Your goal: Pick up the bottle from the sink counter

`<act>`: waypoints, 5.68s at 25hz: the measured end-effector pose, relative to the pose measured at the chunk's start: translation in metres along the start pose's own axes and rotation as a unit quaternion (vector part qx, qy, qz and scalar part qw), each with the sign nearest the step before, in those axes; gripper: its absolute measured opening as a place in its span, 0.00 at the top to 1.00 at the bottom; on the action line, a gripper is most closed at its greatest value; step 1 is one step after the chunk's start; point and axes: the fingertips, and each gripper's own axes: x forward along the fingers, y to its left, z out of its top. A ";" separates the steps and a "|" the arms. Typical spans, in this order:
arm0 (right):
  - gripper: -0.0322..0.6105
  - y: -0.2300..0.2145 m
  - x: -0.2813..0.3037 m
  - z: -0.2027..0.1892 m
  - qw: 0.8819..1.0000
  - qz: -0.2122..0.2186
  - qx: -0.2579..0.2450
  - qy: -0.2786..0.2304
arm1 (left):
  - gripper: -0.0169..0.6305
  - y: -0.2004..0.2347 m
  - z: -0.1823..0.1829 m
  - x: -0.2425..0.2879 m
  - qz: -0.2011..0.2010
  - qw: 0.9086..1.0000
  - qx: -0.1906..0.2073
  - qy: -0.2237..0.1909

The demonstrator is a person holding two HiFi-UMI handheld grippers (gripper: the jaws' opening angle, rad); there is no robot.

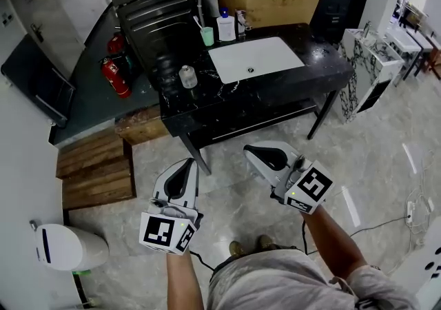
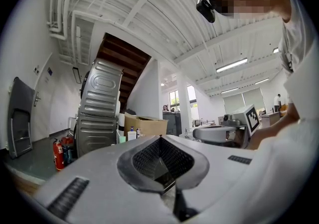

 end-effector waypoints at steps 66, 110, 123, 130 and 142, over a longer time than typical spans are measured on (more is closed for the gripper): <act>0.95 -0.304 0.265 -0.087 0.997 0.076 0.010 0.032 | 0.54 0.282 -0.124 0.329 0.046 0.989 0.012 0.142; 0.95 -0.340 0.275 -0.116 0.998 0.007 0.034 0.056 | 0.46 0.292 -0.226 0.382 -0.054 0.950 -0.004 0.306; 0.95 -0.339 0.278 -0.117 0.998 0.006 0.037 0.059 | 0.46 0.297 -0.215 0.382 -0.035 0.956 0.005 0.291; 0.95 -0.337 0.279 -0.116 0.998 0.006 0.034 0.057 | 0.46 0.292 -0.196 0.379 -0.031 0.962 0.009 0.272; 0.95 -0.327 0.275 -0.104 0.998 0.003 0.026 0.048 | 0.46 0.274 -0.133 0.367 -0.024 0.979 0.018 0.203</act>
